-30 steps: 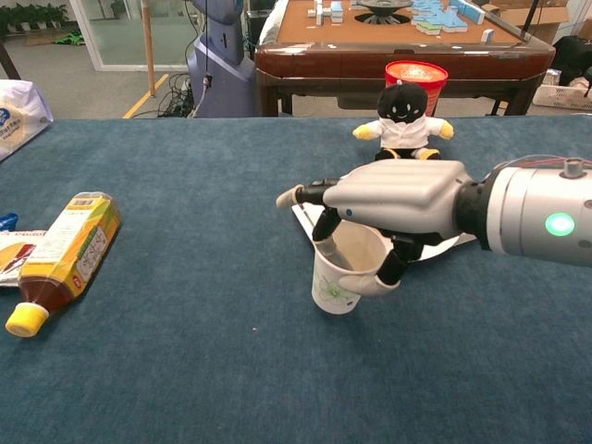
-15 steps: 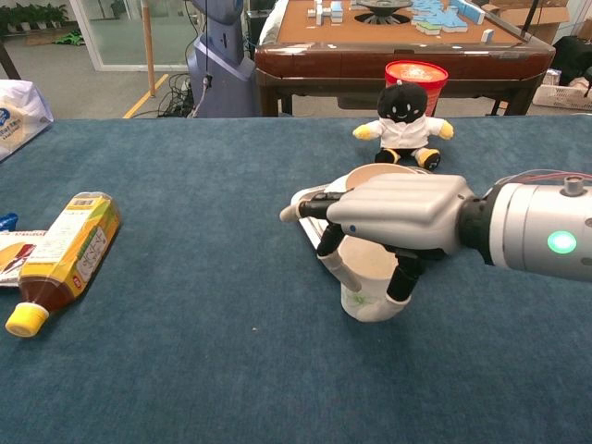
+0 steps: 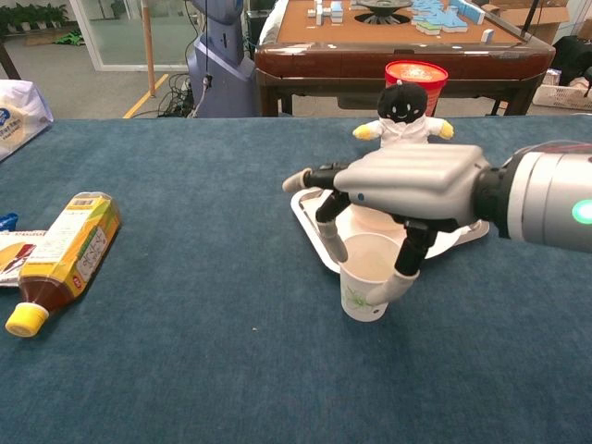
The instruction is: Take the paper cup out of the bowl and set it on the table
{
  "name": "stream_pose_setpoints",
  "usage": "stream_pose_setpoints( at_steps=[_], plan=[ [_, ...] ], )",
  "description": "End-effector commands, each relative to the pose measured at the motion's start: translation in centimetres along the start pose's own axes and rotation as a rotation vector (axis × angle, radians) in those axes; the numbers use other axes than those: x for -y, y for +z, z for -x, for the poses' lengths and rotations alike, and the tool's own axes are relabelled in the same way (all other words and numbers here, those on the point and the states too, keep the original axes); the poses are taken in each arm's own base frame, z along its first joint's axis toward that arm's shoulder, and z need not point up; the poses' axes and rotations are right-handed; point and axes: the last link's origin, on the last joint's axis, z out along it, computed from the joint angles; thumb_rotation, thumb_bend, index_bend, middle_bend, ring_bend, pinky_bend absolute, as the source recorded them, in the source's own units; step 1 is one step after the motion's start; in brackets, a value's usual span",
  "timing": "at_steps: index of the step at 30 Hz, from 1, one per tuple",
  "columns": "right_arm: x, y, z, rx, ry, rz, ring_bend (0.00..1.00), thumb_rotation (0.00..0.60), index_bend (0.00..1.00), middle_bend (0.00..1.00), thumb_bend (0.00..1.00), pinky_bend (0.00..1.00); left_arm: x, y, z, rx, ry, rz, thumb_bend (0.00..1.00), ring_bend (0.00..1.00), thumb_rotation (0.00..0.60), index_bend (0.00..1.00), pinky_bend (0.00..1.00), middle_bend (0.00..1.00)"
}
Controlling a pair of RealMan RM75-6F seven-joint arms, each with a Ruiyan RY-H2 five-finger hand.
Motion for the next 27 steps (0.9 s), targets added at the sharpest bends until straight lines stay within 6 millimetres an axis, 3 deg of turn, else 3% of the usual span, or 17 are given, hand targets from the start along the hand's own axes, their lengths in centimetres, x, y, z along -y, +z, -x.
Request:
stream_pose_setpoints(
  at_steps=[1, 7, 18, 27],
  plan=[
    [-0.6, -0.6, -1.6, -0.047, -0.011, 0.028, 0.0, 0.6, 0.5, 0.05, 0.18, 0.14, 0.0, 0.0, 0.0, 0.0, 0.002, 0.0, 0.13, 0.33, 0.6, 0.4, 0.53, 0.31],
    [-2.9, -2.6, -3.3, -0.136, -0.131, 0.131, 0.0, 0.6, 0.5, 0.08, 0.18, 0.14, -0.2, 0.0, 0.2, 0.007, 0.008, 0.002, 0.13, 0.33, 0.6, 0.4, 0.53, 0.31],
    [-7.1, -8.4, -2.4, -0.203, -0.216, 0.36, 0.0, 0.6, 0.51, 0.1, 0.18, 0.14, -0.5, -0.1, 0.2, -0.006, 0.01, 0.02, 0.13, 0.33, 0.6, 0.4, 0.53, 0.31],
    [-9.1, -16.7, 0.1, -0.216, -0.124, 0.651, 0.0, 0.6, 0.5, 0.11, 0.18, 0.14, -0.7, -0.1, 0.4, -0.015, 0.01, 0.041, 0.13, 0.33, 0.6, 0.4, 0.53, 0.31]
  ],
)
